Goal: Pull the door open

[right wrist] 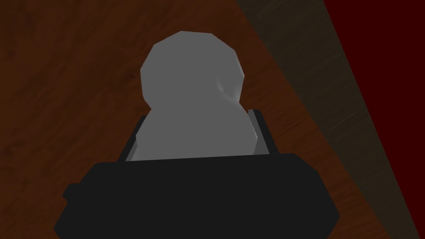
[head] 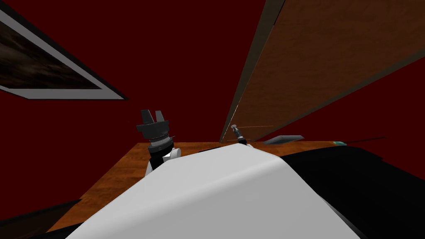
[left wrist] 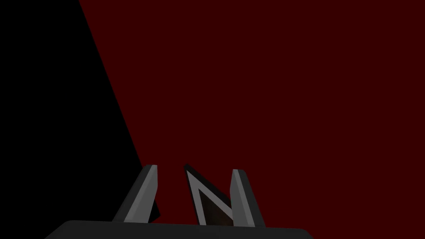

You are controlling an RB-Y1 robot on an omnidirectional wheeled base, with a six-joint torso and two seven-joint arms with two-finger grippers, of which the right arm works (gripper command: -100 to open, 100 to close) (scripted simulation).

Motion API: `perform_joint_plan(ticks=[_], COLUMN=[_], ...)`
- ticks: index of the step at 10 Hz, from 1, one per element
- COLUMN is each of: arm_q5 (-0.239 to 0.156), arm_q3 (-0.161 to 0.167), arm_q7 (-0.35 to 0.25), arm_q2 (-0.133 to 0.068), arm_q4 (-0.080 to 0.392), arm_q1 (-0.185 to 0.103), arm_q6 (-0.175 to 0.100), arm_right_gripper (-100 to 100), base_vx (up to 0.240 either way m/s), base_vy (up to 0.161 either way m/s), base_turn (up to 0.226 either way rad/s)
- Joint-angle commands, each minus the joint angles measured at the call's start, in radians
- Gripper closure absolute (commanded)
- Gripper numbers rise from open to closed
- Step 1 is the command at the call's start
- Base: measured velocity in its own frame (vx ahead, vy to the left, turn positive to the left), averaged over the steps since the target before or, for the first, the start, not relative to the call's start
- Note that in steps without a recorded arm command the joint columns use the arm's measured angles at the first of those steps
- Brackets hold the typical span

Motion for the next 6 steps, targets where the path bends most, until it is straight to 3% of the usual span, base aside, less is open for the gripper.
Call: perform_joint_plan(ticks=[1, 6], arm_q5=[-0.019, -0.064], arm_q3=[-0.005, -0.005], arm_q7=[-0.050, -0.171], arm_q2=[-0.003, 0.000], arm_q4=[0.004, 0.005], arm_q1=[-0.001, -0.004], arm_q6=[-0.001, 0.010], arm_right_gripper=[100, 100], base_vx=[-0.044, -0.056], base_vy=[-0.021, -0.027], base_turn=[0.086, 0.096])
